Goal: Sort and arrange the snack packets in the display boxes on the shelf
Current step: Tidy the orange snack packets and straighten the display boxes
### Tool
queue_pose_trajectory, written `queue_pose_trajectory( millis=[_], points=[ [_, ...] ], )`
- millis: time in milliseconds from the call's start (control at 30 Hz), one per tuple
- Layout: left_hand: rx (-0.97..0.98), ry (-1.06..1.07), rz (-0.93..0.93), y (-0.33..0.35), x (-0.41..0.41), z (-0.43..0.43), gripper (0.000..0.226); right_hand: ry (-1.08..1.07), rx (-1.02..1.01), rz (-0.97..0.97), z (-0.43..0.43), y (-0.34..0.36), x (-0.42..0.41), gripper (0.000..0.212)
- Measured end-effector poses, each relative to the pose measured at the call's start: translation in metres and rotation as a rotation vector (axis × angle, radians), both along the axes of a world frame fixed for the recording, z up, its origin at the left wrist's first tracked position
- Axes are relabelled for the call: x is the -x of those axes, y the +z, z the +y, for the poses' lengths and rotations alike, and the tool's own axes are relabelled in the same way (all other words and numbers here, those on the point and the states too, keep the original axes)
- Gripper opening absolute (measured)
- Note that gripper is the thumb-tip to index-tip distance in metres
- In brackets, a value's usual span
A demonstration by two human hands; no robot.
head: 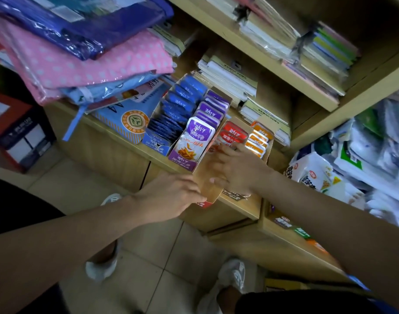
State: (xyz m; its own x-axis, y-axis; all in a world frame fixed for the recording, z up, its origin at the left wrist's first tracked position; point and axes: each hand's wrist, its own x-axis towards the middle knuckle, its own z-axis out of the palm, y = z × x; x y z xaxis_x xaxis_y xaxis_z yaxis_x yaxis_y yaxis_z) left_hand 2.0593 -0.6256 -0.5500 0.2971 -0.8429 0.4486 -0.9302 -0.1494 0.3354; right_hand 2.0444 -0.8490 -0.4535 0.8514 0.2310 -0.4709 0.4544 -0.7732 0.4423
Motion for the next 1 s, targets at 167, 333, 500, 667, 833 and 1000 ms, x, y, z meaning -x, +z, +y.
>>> queue_pose_trajectory(
  millis=[167,333,500,667,833,1000],
  points=[
    [0.041,0.004,-0.057,0.002,0.001,-0.001,0.032,-0.006,-0.070,-0.034,0.003,0.002,0.005,0.060],
    [0.045,0.010,-0.126,0.001,0.001,-0.004,0.029,-0.011,-0.216,-0.098,0.000,0.007,0.013,0.052],
    [0.037,0.020,-0.132,-0.003,0.000,-0.005,0.026,-0.004,-0.194,-0.252,-0.011,0.013,0.016,0.048],
    [0.039,0.006,-0.141,0.002,0.000,-0.006,0.023,-0.166,-0.413,-0.529,-0.027,0.016,-0.002,0.035],
    [0.017,0.008,-0.161,0.001,-0.002,-0.005,0.021,-0.209,-0.477,-0.630,-0.026,0.011,-0.009,0.032],
    [-0.003,0.018,-0.168,-0.003,0.000,-0.006,0.024,-0.229,-0.411,-0.375,-0.002,0.003,-0.004,0.046]
  ],
)
